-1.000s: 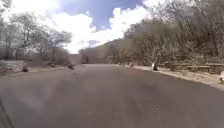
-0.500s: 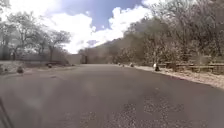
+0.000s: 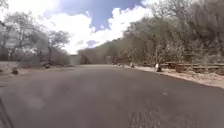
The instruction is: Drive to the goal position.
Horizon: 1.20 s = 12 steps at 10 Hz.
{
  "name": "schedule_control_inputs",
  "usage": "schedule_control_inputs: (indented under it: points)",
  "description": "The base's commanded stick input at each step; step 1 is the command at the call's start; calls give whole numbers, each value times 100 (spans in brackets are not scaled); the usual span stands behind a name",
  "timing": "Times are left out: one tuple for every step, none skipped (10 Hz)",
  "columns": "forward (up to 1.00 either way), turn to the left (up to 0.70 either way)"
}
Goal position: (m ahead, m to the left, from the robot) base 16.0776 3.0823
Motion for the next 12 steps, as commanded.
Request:
schedule_control_inputs:
  points:
    - [70,0]
    - [70,0]
    - [70,0]
    - [70,0]
    - [70,0]
    - [70,0]
    - [70,0]
    - [70,0]
    - [70,0]
    - [70,0]
    - [70,0]
    - [70,0]
